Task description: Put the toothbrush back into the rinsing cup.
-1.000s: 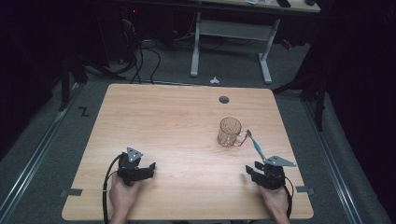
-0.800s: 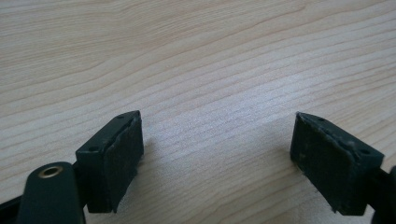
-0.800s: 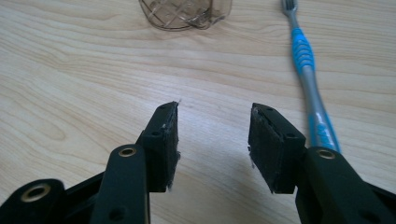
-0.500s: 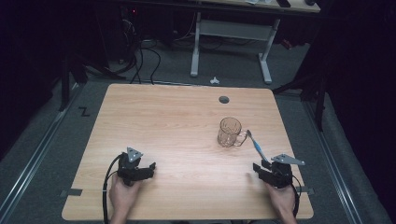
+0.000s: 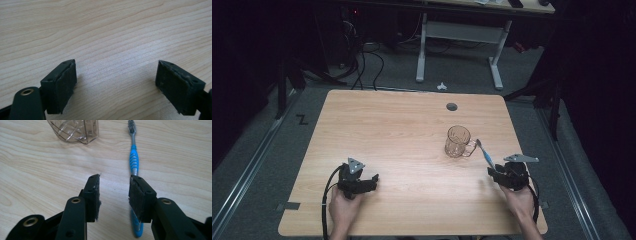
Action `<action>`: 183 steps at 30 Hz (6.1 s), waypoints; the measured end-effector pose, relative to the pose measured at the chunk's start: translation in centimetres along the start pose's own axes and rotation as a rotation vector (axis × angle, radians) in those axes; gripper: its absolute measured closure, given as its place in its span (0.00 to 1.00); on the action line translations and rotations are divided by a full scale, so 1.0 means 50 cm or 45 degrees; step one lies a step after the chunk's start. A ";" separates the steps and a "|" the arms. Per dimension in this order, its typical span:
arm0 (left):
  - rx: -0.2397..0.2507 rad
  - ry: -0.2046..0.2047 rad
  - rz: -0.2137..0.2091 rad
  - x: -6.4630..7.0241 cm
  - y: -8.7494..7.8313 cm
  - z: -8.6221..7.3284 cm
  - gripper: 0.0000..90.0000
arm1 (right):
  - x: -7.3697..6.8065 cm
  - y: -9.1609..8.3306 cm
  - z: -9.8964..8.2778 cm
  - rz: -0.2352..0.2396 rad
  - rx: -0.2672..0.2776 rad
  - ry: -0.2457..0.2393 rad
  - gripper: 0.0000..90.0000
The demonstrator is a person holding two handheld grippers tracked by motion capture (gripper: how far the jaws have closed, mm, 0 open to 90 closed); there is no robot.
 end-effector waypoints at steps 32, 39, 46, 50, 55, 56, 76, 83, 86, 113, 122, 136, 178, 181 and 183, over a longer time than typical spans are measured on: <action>0.000 -0.002 -0.001 0.000 0.000 0.000 0.20 | 0.031 0.037 0.107 -0.047 -0.188 -0.132 0.70; 0.001 -0.001 -0.001 0.000 0.000 0.000 0.20 | 0.026 0.059 0.121 -0.046 -0.247 -0.155 0.72; 0.000 -0.001 -0.002 0.000 0.000 0.000 0.20 | 0.026 0.085 0.135 -0.052 -0.335 -0.174 0.76; 0.001 -0.001 -0.002 0.000 0.000 0.000 0.20 | 0.023 0.097 0.137 -0.056 -0.380 -0.196 0.77; 0.000 0.001 -0.001 0.000 0.000 0.000 0.20 | 0.022 0.115 0.139 -0.070 -0.427 -0.216 0.78; 0.000 0.002 -0.001 0.000 0.000 0.000 0.20 | 0.020 0.119 0.139 -0.074 -0.434 -0.215 0.78; 0.000 0.002 -0.001 0.000 0.000 0.000 0.20 | 0.018 0.158 0.121 -0.066 -0.574 -0.220 0.83; 0.000 0.001 -0.001 0.000 0.000 0.000 0.20 | 0.017 0.161 0.119 -0.048 -0.594 -0.199 0.87; 0.000 0.001 -0.001 0.000 0.000 0.000 0.20 | 0.017 0.160 0.119 -0.041 -0.592 -0.191 0.87; 0.000 0.001 -0.001 0.000 0.000 0.000 0.20 | 0.040 0.110 0.121 0.002 -0.438 -0.112 0.88; 0.000 0.001 -0.001 0.000 0.000 0.000 0.20 | 0.041 0.077 0.129 0.040 -0.328 -0.062 0.88; 0.000 0.002 -0.001 0.000 0.000 0.000 0.20 | 0.038 0.035 0.132 0.087 -0.199 -0.016 0.88; 0.000 0.002 0.000 0.000 0.000 0.000 0.20 | -0.005 -0.044 0.203 0.170 0.235 -0.037 0.88; 0.000 0.001 0.000 0.000 0.000 0.000 0.20 | -0.008 -0.046 0.211 0.170 0.258 -0.030 0.88; 0.000 0.001 0.000 0.000 0.000 0.000 0.20 | -0.012 -0.047 0.218 0.172 0.278 -0.035 0.88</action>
Point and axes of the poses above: each handheld gripper's, and its own axes: y roughly forward along the jaws, z roughly out of its top, x roughly to its right, the point moved 6 cm from there along y, roughly forward along the jaws, and after that the axes turned 14 degrees about -z, right-handed, at the moved point
